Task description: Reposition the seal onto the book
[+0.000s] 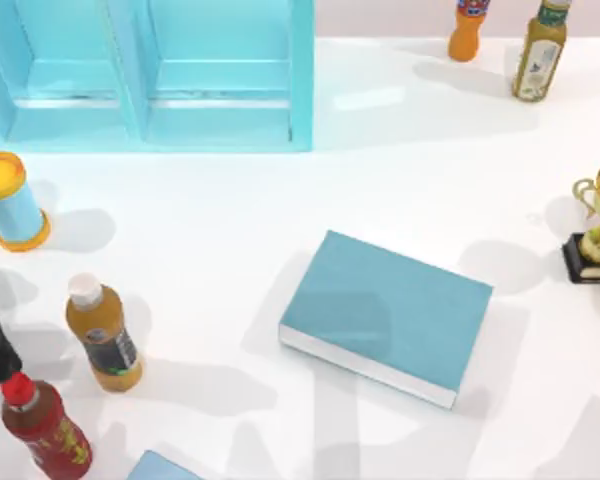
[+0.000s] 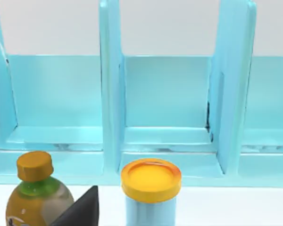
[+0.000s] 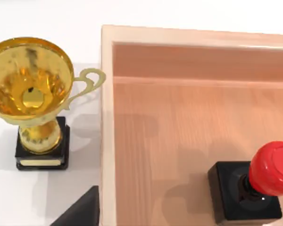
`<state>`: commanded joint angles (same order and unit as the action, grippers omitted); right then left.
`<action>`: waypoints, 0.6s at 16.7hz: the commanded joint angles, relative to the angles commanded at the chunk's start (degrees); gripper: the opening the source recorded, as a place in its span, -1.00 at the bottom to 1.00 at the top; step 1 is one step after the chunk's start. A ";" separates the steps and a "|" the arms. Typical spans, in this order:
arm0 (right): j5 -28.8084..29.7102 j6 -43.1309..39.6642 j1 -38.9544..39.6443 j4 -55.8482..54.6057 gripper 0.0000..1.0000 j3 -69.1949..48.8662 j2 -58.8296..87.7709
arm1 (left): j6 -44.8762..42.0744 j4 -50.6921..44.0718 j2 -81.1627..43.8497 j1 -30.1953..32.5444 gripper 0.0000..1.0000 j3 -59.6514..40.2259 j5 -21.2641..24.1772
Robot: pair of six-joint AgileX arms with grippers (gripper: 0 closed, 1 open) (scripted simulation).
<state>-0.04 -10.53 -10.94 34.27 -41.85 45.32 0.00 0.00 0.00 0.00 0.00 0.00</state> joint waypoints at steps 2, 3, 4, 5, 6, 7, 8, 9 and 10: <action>-0.01 -2.21 -2.32 8.03 1.00 -10.95 13.11 | 0.00 0.00 0.00 0.00 1.00 0.00 0.00; -0.03 -3.30 -3.44 11.95 1.00 -16.41 19.57 | 0.00 0.00 0.00 0.00 1.00 0.00 0.00; -0.05 -4.35 -4.53 15.78 1.00 -21.75 25.83 | 0.00 0.00 0.00 0.00 1.00 0.00 0.00; -0.07 -5.40 -5.61 19.52 1.00 -26.89 31.82 | 0.00 0.00 0.00 0.00 1.00 0.00 0.00; -0.09 -6.43 -6.67 23.15 1.00 -31.76 37.47 | 0.00 0.00 0.00 0.00 1.00 0.00 0.00; -0.09 -7.44 -7.72 26.65 1.00 -36.30 42.70 | 0.00 0.00 0.00 0.00 1.00 0.00 0.00; -0.09 -8.41 -8.72 30.00 1.00 -40.46 47.45 | 0.00 0.00 0.00 0.00 1.00 0.00 0.00; -0.07 -9.33 -9.67 33.13 1.00 -44.24 51.64 | 0.00 0.00 0.00 0.00 1.00 0.00 0.00; -0.05 -10.18 -10.56 36.00 1.00 -47.60 55.25 | 0.00 0.00 0.00 0.00 1.00 0.00 0.00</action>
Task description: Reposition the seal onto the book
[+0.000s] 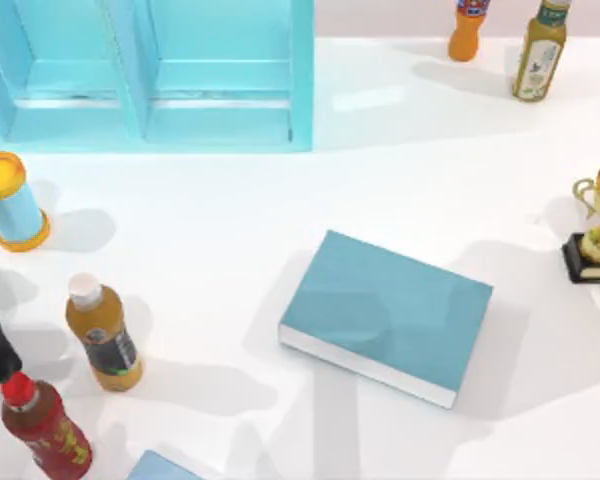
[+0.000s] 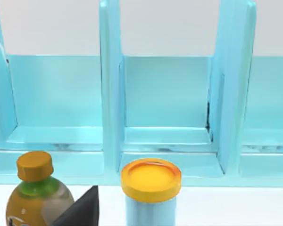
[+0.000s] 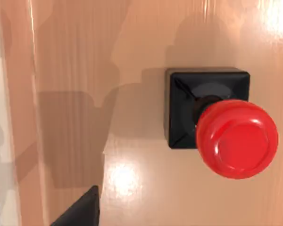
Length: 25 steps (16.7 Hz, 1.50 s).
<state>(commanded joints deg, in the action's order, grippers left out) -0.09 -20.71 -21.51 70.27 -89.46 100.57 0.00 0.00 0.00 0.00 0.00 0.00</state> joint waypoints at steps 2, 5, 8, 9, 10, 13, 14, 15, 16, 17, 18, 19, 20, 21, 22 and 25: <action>0.03 -1.46 -1.52 4.72 1.00 -5.29 5.44 | 0.00 0.00 0.00 0.00 1.00 0.00 0.00; 0.01 -2.70 -2.79 8.38 1.00 -9.10 9.20 | 0.00 0.00 0.00 0.00 1.00 0.00 0.00; 0.01 -2.78 -2.86 8.59 1.00 -9.30 9.39 | 0.00 0.00 0.00 0.00 1.00 0.00 0.00; 0.01 -2.78 -2.86 8.59 1.00 -9.30 9.39 | 0.00 0.00 0.00 0.00 1.00 0.00 0.00; 0.03 -2.71 -2.57 8.45 1.00 -9.14 9.24 | 0.00 0.00 0.00 0.00 1.00 0.00 0.00; 0.01 -2.57 -2.68 6.34 1.00 -7.18 9.65 | 0.00 0.00 0.00 0.00 1.00 0.00 0.00; 0.01 -2.56 -2.66 4.54 1.00 -5.50 9.88 | 0.00 0.00 0.00 0.00 1.00 0.00 0.00; 0.02 -2.55 -2.64 2.20 1.00 -3.55 10.18 | 0.00 0.00 0.00 0.00 1.00 0.00 0.00; 0.02 -2.53 -2.63 -0.30 1.00 -1.55 10.53 | 0.00 0.00 0.00 0.00 1.00 0.00 0.00; 0.02 -2.52 -2.63 -2.76 1.00 0.55 10.91 | 0.00 0.00 0.00 0.00 1.00 0.00 0.00; 0.02 -2.51 -2.62 -5.63 1.00 2.67 11.31 | 0.00 0.00 0.00 0.00 1.00 0.00 0.00; 0.02 -2.51 -2.62 -8.27 1.00 4.87 11.71 | 0.00 0.00 0.00 0.00 1.00 0.00 0.00; 0.03 -2.51 -2.63 -10.37 1.00 6.76 12.08 | 0.00 0.00 0.00 0.00 1.00 0.00 0.00; 0.03 -2.50 -2.63 -11.90 1.00 8.12 12.37 | 0.00 0.00 0.00 0.00 1.00 0.00 0.00; 0.03 -2.50 -2.63 -12.84 1.00 8.95 12.55 | 0.00 0.00 0.00 0.00 1.00 0.00 0.00; 0.03 -2.50 -2.63 -13.17 1.00 9.23 12.61 | 0.00 0.00 0.00 0.00 1.00 0.00 0.00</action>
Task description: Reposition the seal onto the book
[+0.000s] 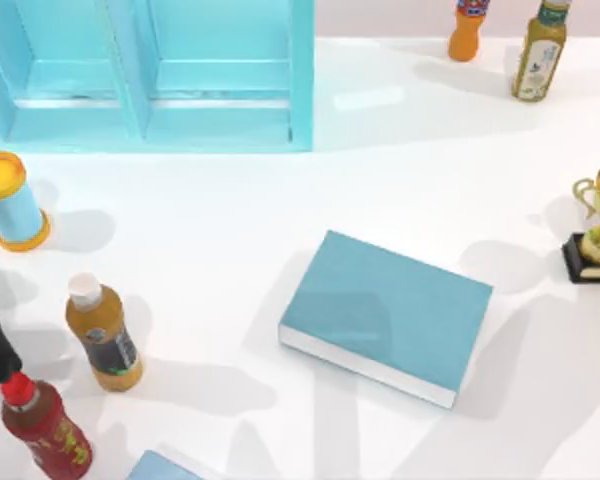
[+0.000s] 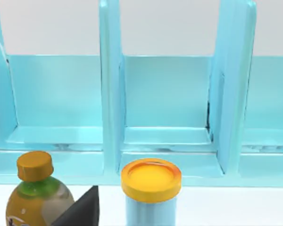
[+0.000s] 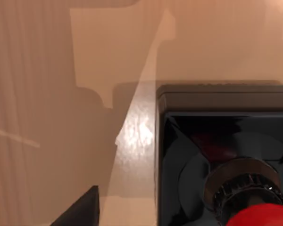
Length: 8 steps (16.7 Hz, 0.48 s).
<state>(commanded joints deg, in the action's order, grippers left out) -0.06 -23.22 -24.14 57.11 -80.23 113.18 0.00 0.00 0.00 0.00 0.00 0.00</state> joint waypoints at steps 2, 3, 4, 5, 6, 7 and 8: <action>0.00 0.00 0.00 0.00 0.85 0.00 0.00 | 0.00 0.00 0.00 0.00 1.00 0.00 0.00; 0.00 0.00 0.00 0.00 0.70 0.00 0.00 | 0.00 0.00 0.00 0.00 1.00 0.00 0.00; 0.00 0.00 0.00 0.00 0.55 0.00 0.00 | 0.00 0.00 0.00 0.00 1.00 0.00 0.00; 0.00 0.00 0.00 0.00 0.40 0.00 0.00 | 0.00 0.00 0.00 0.00 1.00 0.00 0.00; 0.00 0.00 0.00 0.00 0.25 0.00 0.00 | 0.00 0.00 0.00 0.00 1.00 0.00 0.00; 0.00 0.00 0.00 0.00 0.10 0.00 0.00 | 0.00 0.00 0.00 0.00 1.00 0.00 0.00; 0.00 0.00 0.00 0.00 -0.06 0.00 0.00 | 0.00 0.00 0.00 0.00 1.00 0.00 0.00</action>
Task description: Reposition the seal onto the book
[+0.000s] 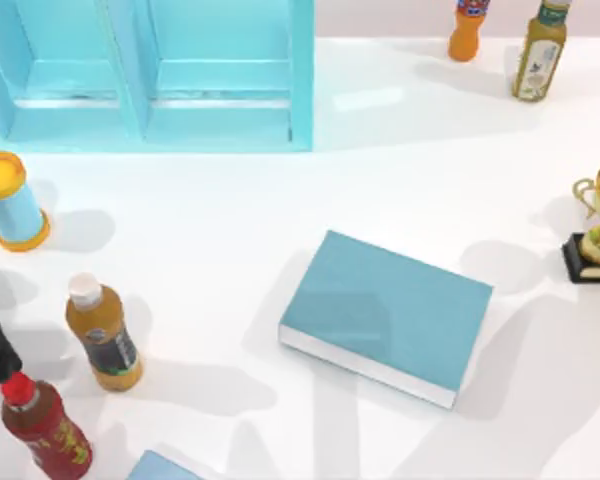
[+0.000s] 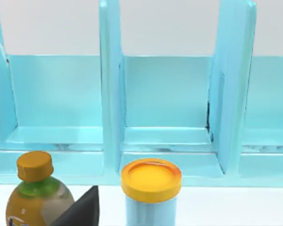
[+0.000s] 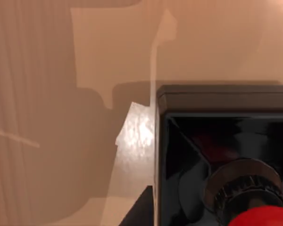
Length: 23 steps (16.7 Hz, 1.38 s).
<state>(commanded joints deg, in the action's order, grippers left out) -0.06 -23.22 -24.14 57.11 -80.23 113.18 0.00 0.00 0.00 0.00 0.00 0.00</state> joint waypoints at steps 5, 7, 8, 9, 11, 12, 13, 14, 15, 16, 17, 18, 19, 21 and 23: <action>0.00 0.00 0.00 0.00 -0.81 0.00 0.00 | 0.00 0.00 0.00 0.00 1.00 0.00 0.00; 0.00 0.00 0.00 0.00 -1.00 0.00 0.00 | 0.00 0.00 0.00 0.00 1.00 0.00 0.00; 0.00 0.00 0.00 0.00 -1.00 0.00 0.00 | 0.00 0.00 0.00 0.00 1.00 0.00 0.00; 0.00 0.00 0.00 0.00 -1.00 0.00 0.00 | 0.00 0.00 0.00 0.00 1.00 0.00 0.00; 0.00 0.00 0.00 0.00 -1.00 0.00 0.00 | 0.00 0.00 0.00 0.00 1.00 0.00 0.00; 0.00 0.00 0.00 0.00 -1.00 0.00 0.00 | 0.00 0.00 0.00 0.00 1.00 0.00 0.00; 0.00 0.00 0.00 0.00 -1.00 0.00 0.00 | 0.00 0.00 0.00 0.00 1.00 0.00 0.00; 0.00 0.00 0.00 0.00 -1.00 0.00 0.00 | 0.00 0.00 0.00 0.00 1.00 0.00 0.00; 0.01 0.05 0.00 0.02 -1.00 -0.03 -0.09 | 0.00 0.00 0.00 0.00 1.00 0.00 0.00; 0.01 0.18 0.10 0.17 -1.00 -0.16 -0.11 | 0.00 0.00 0.00 0.00 1.00 0.00 0.00; 0.01 0.84 0.59 0.90 -1.00 -0.81 -0.27 | 0.00 0.00 0.00 0.00 1.00 0.00 0.00; 0.04 2.03 1.48 2.24 -1.00 -1.94 -0.62 | 0.00 0.00 0.00 0.00 1.00 0.00 0.00; 0.09 3.65 2.74 4.18 -1.00 -3.44 -1.17 | 0.00 0.00 0.00 0.00 1.00 0.00 0.00; 0.21 7.51 6.24 9.77 -1.00 -7.30 -2.66 | 0.00 0.00 0.00 0.00 1.00 0.00 0.00; 0.24 11.88 10.72 16.02 -1.00 -11.78 -4.42 | 0.00 0.00 0.00 0.00 1.00 0.00 0.00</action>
<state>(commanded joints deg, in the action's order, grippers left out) 0.18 -11.34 -13.42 73.13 -92.01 108.76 0.00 0.00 0.00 0.00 0.00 0.00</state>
